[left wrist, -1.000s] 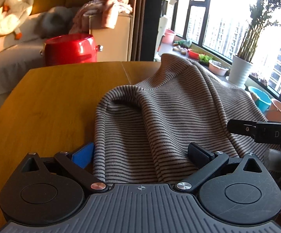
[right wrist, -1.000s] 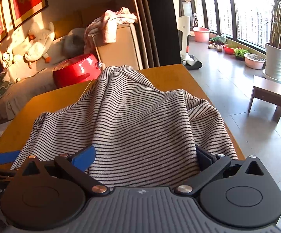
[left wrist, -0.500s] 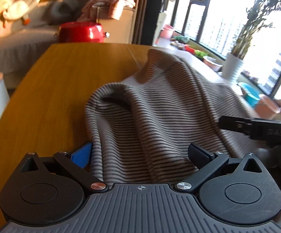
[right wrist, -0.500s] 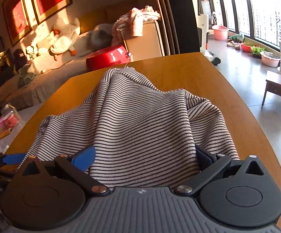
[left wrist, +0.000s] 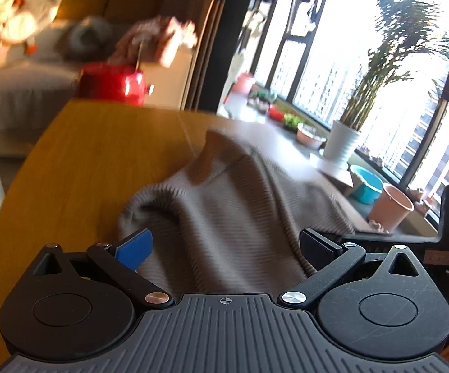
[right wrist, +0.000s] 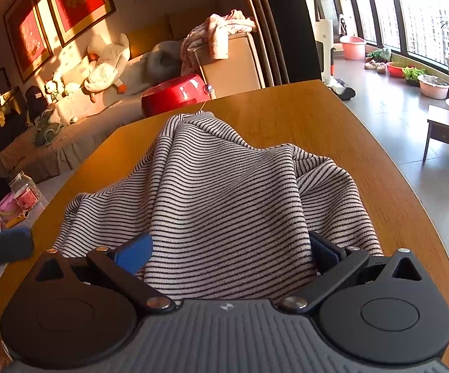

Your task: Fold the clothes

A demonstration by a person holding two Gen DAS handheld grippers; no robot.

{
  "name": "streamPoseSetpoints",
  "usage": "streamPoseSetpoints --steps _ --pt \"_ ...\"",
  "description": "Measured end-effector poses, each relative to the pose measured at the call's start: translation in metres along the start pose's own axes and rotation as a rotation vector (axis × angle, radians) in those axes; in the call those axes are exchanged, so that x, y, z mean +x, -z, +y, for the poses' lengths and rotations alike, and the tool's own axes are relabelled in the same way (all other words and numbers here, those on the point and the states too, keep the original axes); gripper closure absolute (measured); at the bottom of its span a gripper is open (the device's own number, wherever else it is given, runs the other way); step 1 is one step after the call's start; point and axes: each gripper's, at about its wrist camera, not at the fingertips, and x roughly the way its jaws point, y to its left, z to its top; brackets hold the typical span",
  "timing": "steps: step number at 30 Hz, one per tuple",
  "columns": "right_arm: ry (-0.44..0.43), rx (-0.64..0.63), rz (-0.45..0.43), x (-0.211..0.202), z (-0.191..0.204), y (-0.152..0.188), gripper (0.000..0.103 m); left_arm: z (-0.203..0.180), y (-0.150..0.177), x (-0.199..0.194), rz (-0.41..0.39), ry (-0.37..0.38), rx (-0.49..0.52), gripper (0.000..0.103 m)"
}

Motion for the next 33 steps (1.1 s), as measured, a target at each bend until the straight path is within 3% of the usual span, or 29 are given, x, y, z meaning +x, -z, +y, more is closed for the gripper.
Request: streamPoseSetpoints --steps 4,7,9,11,13,16,17,19,21,22,24,25,26,30,33 --pt "-0.010 0.020 -0.001 0.001 -0.004 -0.001 0.000 -0.002 0.009 0.008 0.062 0.031 -0.018 0.006" --pt "-0.017 0.023 0.000 0.001 -0.004 -0.001 0.000 -0.005 0.013 0.023 0.107 0.062 -0.017 0.023" --pt "-0.021 0.024 0.000 0.001 -0.005 -0.001 0.000 -0.004 0.012 0.031 0.116 0.067 -0.030 0.028" --pt "-0.025 0.030 -0.002 0.002 -0.006 -0.002 0.000 -0.004 0.010 0.037 0.113 0.074 -0.044 0.043" --pt "-0.025 0.030 -0.003 0.002 -0.006 -0.002 0.000 0.000 0.006 0.044 0.131 0.109 -0.088 0.046" --pt "-0.016 0.020 0.001 0.004 -0.003 -0.002 0.000 0.006 -0.001 0.055 0.159 0.163 -0.155 0.041" --pt "-0.012 0.016 0.004 0.004 -0.002 -0.003 0.000 0.008 -0.003 0.058 0.168 0.181 -0.177 0.024" --pt "-0.003 0.008 0.012 0.005 0.001 -0.003 0.000 0.012 -0.008 0.066 0.186 0.216 -0.222 0.002" --pt "0.005 0.002 0.023 0.007 0.002 -0.005 0.000 0.015 -0.012 0.073 0.199 0.235 -0.256 0.002" --pt "0.007 -0.005 0.027 0.008 0.003 -0.006 0.000 0.014 -0.013 0.076 0.193 0.219 -0.255 0.006" --pt "0.008 -0.017 0.033 0.009 0.004 -0.006 0.000 0.011 -0.015 0.077 0.166 0.144 -0.219 0.043" --pt "0.008 -0.020 0.034 0.009 0.004 -0.006 0.000 0.010 -0.015 0.078 0.156 0.107 -0.199 0.068" --pt "0.010 -0.024 0.037 0.010 0.004 -0.006 0.000 0.012 -0.015 0.079 0.147 0.081 -0.188 0.082" --pt "0.030 -0.061 0.057 0.012 0.010 -0.007 0.000 0.029 -0.024 0.074 0.106 0.073 -0.220 0.087" --pt "0.057 -0.105 0.080 0.016 0.016 -0.008 0.000 0.044 -0.046 0.057 0.007 0.028 -0.219 0.089"
